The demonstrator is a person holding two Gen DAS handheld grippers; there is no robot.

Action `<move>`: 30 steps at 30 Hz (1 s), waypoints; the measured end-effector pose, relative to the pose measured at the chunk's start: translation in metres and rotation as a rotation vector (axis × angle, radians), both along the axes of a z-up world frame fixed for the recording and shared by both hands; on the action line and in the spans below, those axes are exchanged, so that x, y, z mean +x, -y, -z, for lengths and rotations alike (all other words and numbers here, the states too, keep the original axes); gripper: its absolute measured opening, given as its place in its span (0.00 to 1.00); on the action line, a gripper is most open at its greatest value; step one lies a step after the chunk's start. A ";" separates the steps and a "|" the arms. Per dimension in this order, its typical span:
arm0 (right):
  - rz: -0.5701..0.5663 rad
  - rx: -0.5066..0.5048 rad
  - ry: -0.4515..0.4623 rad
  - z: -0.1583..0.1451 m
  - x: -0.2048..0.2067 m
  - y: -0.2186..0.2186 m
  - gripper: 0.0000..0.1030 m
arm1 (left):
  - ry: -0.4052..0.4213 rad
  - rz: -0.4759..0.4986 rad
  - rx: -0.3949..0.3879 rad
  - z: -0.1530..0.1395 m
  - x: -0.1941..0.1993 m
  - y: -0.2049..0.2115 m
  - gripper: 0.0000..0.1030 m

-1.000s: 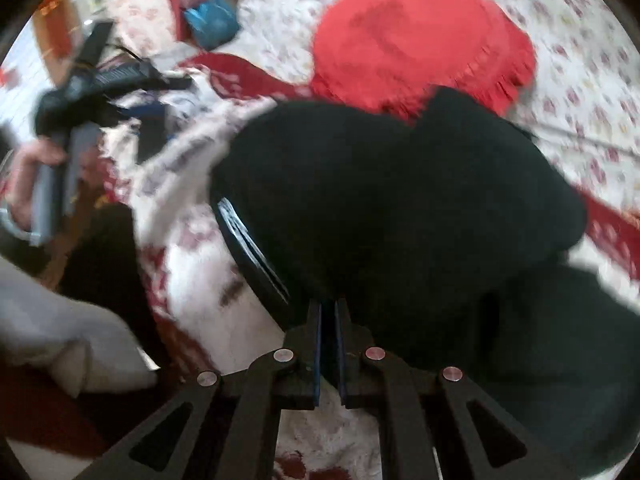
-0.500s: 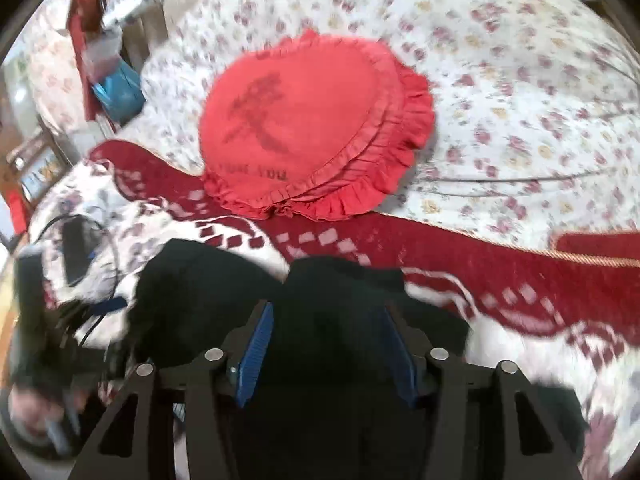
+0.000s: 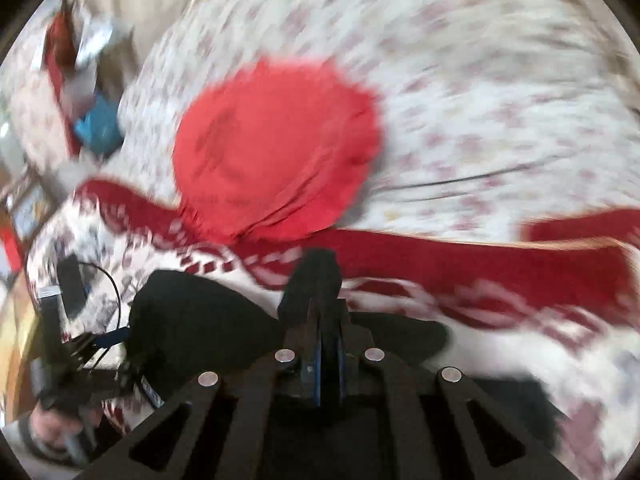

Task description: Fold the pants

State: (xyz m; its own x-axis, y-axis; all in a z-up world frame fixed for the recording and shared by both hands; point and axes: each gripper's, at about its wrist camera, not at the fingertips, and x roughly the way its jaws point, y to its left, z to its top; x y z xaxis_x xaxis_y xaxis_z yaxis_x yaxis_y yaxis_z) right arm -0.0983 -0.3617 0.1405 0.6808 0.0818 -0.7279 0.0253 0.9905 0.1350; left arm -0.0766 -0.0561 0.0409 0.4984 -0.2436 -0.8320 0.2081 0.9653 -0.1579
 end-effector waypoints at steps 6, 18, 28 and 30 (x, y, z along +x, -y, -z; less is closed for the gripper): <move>0.214 0.076 -0.250 0.060 -0.111 0.085 0.14 | 0.000 0.011 0.016 -0.002 -0.002 0.007 0.83; 0.374 0.075 -0.070 0.039 -0.106 0.135 0.64 | 0.016 0.018 0.065 -0.011 -0.005 0.010 0.83; 0.123 -0.033 -0.147 0.075 -0.043 0.103 0.00 | 0.037 -0.048 0.063 -0.023 0.000 -0.014 0.83; 0.151 -0.097 -0.129 0.069 -0.042 0.103 0.00 | 0.037 -0.063 0.072 -0.023 0.001 -0.021 0.83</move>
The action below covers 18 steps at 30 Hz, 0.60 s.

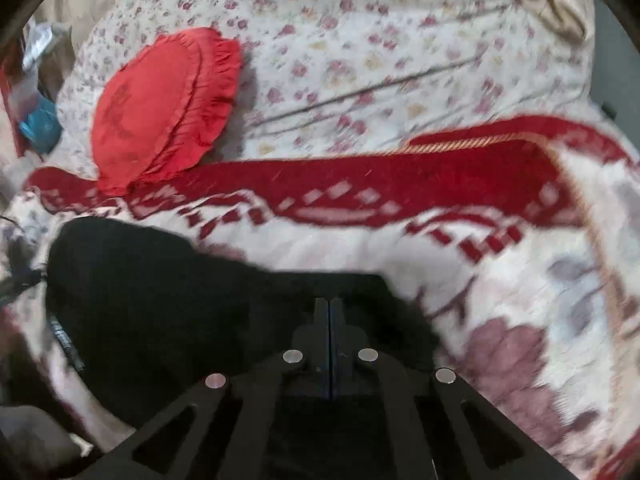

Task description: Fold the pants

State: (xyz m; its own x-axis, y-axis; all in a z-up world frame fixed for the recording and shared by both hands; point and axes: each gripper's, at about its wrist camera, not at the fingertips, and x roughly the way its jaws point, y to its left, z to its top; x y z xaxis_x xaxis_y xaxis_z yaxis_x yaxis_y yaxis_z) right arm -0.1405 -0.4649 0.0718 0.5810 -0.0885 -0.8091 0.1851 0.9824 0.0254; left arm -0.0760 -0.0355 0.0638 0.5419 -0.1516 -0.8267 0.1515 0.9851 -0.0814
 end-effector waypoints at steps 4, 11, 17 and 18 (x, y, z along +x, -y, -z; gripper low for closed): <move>0.169 -0.160 -0.024 0.004 0.008 0.029 0.00 | -0.011 -0.039 -0.021 0.003 0.004 -0.011 0.83; 0.152 0.115 0.119 -0.008 -0.019 0.051 0.27 | -0.020 -0.048 -0.048 0.004 0.002 -0.020 0.83; -0.065 0.084 0.083 -0.019 -0.020 0.012 0.63 | -0.031 -0.060 -0.083 0.004 0.003 -0.023 0.83; -0.093 0.064 0.057 -0.014 -0.015 0.003 0.63 | -0.031 -0.057 -0.085 0.004 0.002 -0.022 0.83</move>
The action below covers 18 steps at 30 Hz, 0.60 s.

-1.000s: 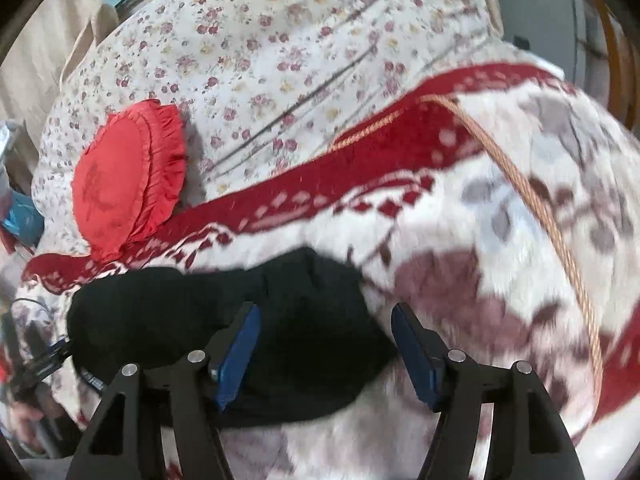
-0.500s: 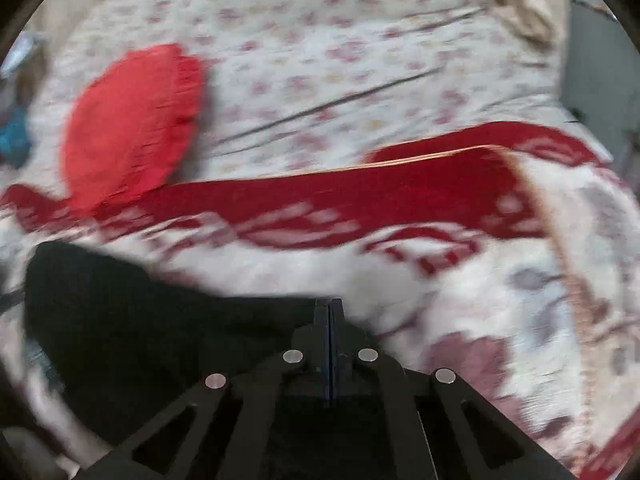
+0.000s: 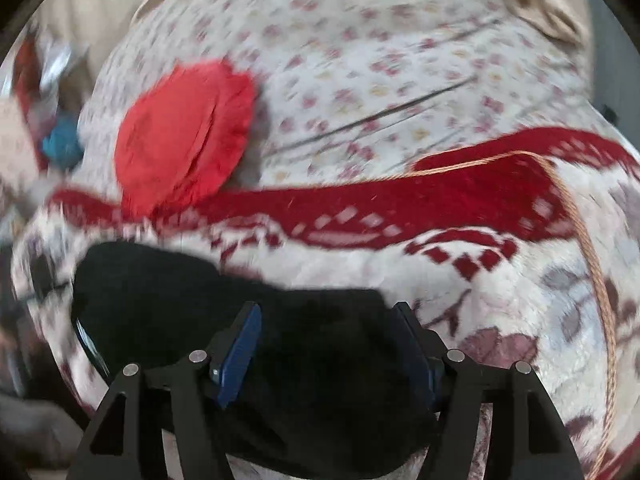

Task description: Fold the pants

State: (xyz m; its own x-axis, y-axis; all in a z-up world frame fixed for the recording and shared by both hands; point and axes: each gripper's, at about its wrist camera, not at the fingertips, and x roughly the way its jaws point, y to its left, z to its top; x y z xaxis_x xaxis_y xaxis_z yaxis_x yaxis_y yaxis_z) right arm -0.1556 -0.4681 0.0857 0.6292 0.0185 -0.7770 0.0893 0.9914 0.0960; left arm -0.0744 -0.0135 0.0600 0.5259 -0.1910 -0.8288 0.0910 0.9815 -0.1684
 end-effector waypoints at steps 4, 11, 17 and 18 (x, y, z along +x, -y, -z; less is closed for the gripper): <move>0.009 -0.043 -0.089 0.030 0.013 -0.006 0.56 | -0.007 0.016 0.022 0.002 -0.002 0.004 0.83; 0.094 0.037 -0.046 0.031 0.003 0.013 0.13 | -0.001 -0.001 0.021 -0.001 0.001 -0.002 0.83; 0.291 0.020 -0.028 0.027 0.005 0.050 0.21 | -0.010 -0.015 -0.020 0.001 0.004 -0.005 0.83; 0.304 0.003 -0.064 0.036 0.009 0.051 0.43 | -0.018 -0.013 -0.026 0.003 0.004 -0.005 0.83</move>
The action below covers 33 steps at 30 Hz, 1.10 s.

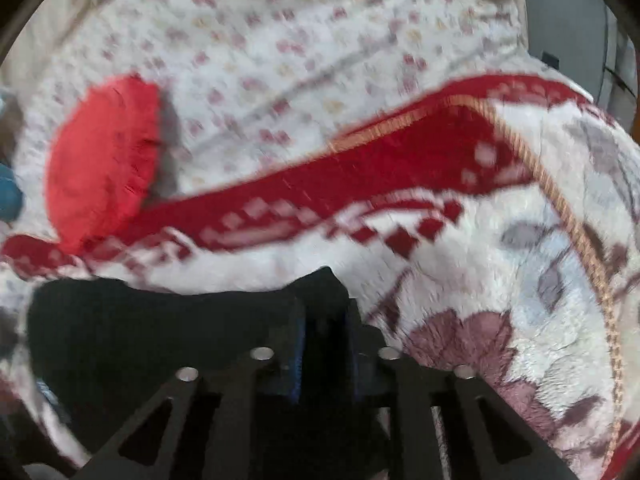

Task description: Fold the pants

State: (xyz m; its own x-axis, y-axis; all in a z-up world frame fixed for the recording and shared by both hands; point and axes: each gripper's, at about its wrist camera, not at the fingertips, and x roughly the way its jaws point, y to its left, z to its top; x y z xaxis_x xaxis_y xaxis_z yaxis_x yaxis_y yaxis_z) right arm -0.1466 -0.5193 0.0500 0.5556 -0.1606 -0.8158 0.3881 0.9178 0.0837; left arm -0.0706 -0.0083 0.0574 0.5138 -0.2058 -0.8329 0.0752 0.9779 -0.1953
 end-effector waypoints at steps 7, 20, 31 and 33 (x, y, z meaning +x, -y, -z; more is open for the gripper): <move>-0.086 -0.039 0.107 -0.048 -0.026 -0.045 0.54 | 0.003 0.008 -0.005 -0.001 -0.002 -0.006 0.83; -0.834 -0.036 0.116 -0.008 -0.001 -0.306 0.43 | -0.002 0.013 -0.091 0.000 0.013 0.000 0.83; -0.874 -0.110 0.053 0.024 0.031 -0.329 0.20 | -0.045 0.047 -0.072 0.015 0.023 0.011 0.83; -0.848 0.009 0.050 0.020 0.041 -0.319 0.07 | -0.038 0.048 -0.071 0.015 0.023 0.013 0.75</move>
State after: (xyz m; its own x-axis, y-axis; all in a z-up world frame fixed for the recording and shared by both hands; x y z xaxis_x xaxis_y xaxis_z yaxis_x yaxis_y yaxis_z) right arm -0.1059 -0.2004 0.0303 0.5203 0.3332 -0.7863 -0.4353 0.8956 0.0914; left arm -0.0472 -0.0208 0.0421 0.4700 -0.2886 -0.8342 0.1126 0.9569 -0.2676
